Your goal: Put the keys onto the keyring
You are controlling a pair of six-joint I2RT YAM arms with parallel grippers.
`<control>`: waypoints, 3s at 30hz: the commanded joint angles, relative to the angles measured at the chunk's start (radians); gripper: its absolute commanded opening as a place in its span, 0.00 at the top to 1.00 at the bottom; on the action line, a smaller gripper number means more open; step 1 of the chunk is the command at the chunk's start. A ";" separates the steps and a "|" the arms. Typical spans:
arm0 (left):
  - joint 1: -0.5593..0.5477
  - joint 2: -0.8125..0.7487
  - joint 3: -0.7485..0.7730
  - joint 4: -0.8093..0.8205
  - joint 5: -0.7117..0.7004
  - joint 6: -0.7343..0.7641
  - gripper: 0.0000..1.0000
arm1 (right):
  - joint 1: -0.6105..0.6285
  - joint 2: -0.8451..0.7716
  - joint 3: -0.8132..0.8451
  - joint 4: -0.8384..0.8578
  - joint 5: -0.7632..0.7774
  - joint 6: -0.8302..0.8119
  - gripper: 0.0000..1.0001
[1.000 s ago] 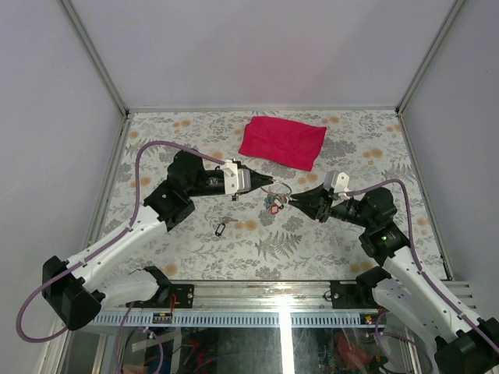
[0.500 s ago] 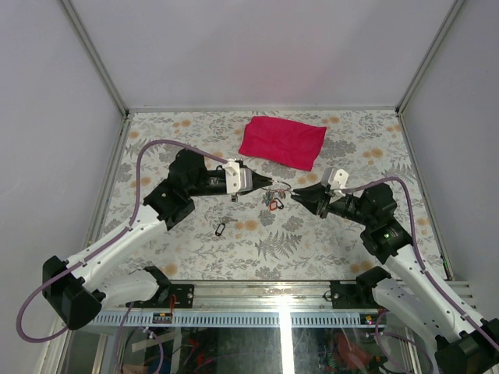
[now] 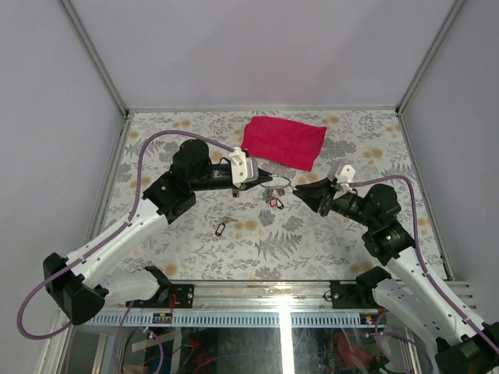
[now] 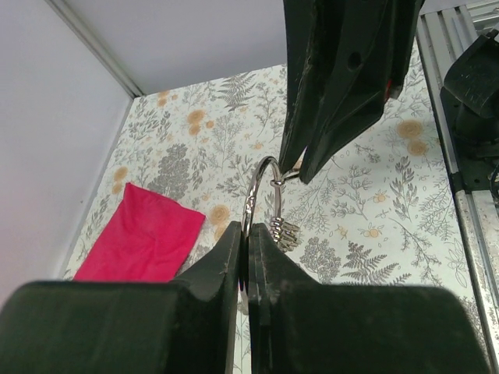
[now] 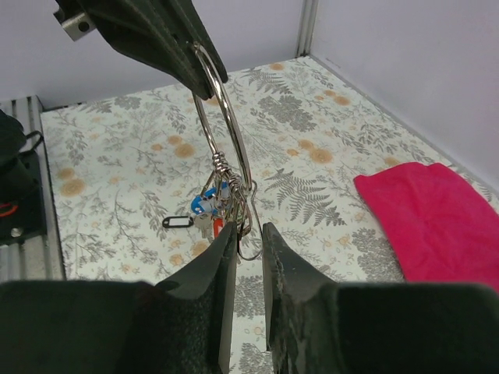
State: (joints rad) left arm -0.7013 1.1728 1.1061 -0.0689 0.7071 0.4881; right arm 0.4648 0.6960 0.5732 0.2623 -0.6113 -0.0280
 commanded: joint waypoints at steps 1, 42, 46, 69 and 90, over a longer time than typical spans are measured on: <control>-0.006 -0.055 0.001 -0.011 -0.071 -0.009 1.00 | 0.003 -0.043 0.029 0.015 0.019 0.132 0.92; -0.024 -0.255 -0.123 -0.157 -0.136 -0.075 1.00 | 0.004 0.070 0.136 -0.302 0.410 0.332 0.49; -0.025 -0.237 -0.126 -0.149 -0.179 -0.107 1.00 | 0.003 0.005 0.058 -0.157 0.388 0.232 0.51; -0.024 -0.169 -0.075 -0.123 -0.302 -0.206 1.00 | 0.012 0.007 -0.132 0.204 0.187 0.018 0.48; -0.024 -0.118 0.054 -0.156 -0.389 -0.255 1.00 | 0.359 0.242 -0.246 0.746 0.455 -0.258 0.53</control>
State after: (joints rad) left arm -0.7197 1.0611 1.1069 -0.2783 0.3313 0.2573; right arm 0.8154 0.8928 0.3527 0.7414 -0.2485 -0.2790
